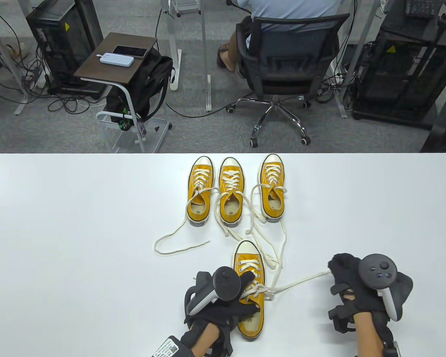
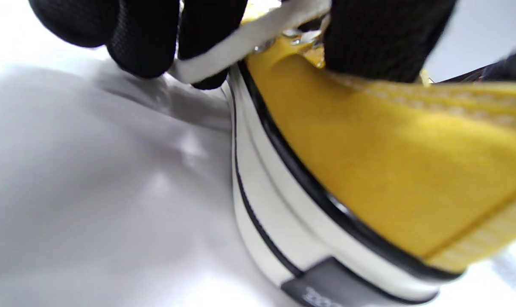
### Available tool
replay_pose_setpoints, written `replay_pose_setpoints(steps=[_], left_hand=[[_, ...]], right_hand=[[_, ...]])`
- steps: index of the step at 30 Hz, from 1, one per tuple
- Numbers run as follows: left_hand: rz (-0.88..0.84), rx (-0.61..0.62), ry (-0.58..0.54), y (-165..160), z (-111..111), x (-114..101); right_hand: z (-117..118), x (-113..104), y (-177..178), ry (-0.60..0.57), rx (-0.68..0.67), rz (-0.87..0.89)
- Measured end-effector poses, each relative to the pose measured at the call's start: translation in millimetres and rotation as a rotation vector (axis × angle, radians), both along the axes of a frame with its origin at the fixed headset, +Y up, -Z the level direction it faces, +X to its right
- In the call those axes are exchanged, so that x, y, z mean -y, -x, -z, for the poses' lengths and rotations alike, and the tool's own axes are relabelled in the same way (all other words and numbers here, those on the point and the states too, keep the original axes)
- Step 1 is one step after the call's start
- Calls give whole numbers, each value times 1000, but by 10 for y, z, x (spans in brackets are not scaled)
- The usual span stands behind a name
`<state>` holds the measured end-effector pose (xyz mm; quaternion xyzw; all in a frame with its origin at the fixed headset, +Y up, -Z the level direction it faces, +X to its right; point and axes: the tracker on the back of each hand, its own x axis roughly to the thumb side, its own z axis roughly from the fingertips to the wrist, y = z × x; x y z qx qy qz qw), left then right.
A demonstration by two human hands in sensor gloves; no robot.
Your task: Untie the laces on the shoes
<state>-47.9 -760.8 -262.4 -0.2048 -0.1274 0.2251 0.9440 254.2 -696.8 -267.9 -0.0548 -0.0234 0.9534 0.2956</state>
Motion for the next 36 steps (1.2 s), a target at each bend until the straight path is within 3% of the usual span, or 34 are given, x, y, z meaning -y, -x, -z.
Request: replay_pose_setpoints(steps=[2,5,9,15,24,27,31,33,36], left_hand=[[1,5,5,8,7,-6],[-42,7,53,45,11,-3],[-37,27,81,108,-3,-71],[-90,-47,-74,263,-6,-297],[-30,-24,-231,90,-28,-273],[-92,-132,-267,290,-17,-428],[-321,-416,-364,870,22,-640],[-425,-557,-395,1186,33,-672],[-421,-745,-380,1599,24,-649]], right_hand=[[-43,25,394,75,-198,-47],[-89,272,992,287,-447,-229],[-118,455,1212,315,-445,-312],[-112,506,1211,348,-461,-291],[-107,539,1211,363,-464,-267],[-105,543,1204,376,-463,-255],[-109,541,1201,389,-465,-247],[-104,541,1196,396,-465,-239],[-102,539,1190,407,-465,-235]])
